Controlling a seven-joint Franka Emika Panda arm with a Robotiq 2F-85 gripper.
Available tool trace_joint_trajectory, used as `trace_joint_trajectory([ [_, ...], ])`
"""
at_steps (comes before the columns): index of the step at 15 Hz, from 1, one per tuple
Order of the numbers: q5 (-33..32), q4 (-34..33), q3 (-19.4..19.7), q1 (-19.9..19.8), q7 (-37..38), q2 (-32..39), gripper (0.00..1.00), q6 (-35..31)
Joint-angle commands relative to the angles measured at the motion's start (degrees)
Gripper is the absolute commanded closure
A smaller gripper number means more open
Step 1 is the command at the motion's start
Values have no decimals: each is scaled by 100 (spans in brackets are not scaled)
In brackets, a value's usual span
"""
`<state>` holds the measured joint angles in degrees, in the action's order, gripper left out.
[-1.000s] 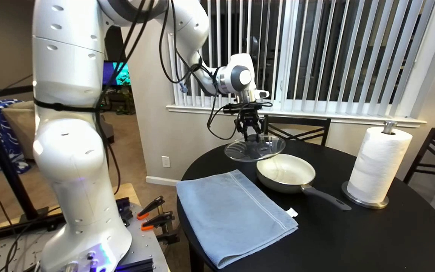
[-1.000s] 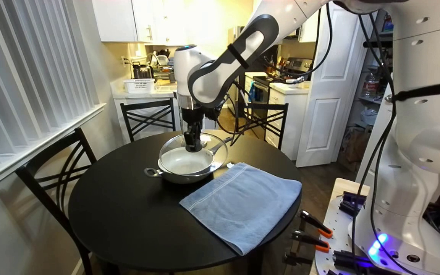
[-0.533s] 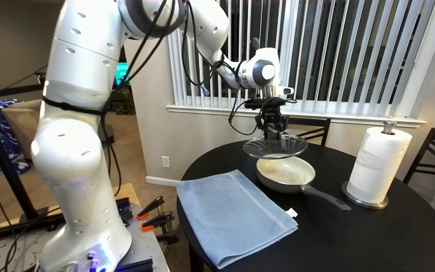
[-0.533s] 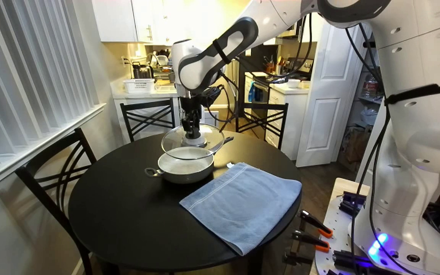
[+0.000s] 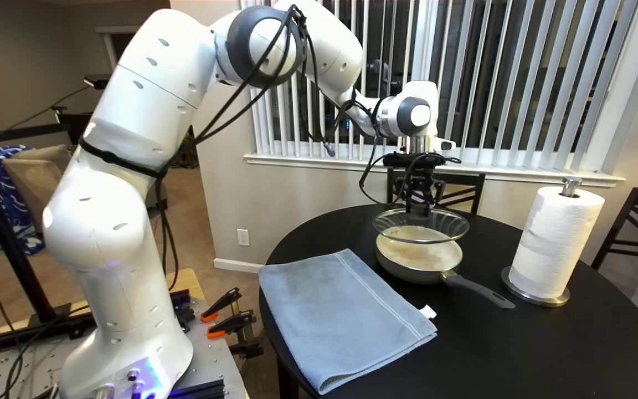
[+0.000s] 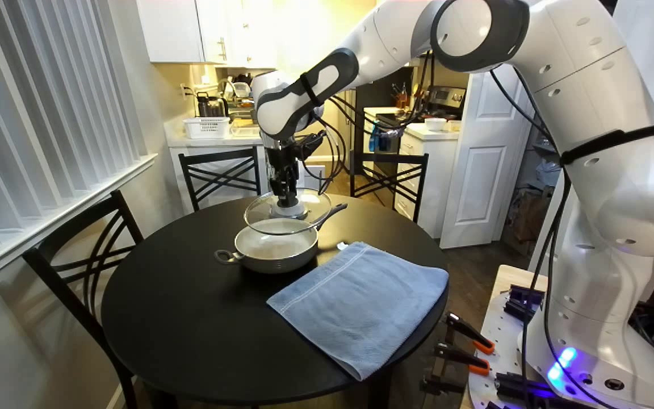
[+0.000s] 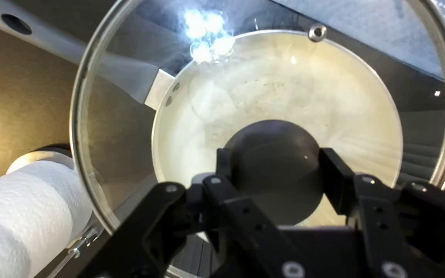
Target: Pick up the lid, then put it on the pot
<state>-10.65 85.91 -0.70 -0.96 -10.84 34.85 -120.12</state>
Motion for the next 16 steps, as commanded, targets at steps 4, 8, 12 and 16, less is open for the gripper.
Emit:
trace_joint_trajectory([
  [4,491,-561,-220,-175,-594,424,67,193],
  [8,711,-606,-288,-234,-635,555,67,125],
  [12,739,-640,-255,-202,-559,715,67,-49],
  [16,827,-728,-328,-258,-642,918,67,-255],
])
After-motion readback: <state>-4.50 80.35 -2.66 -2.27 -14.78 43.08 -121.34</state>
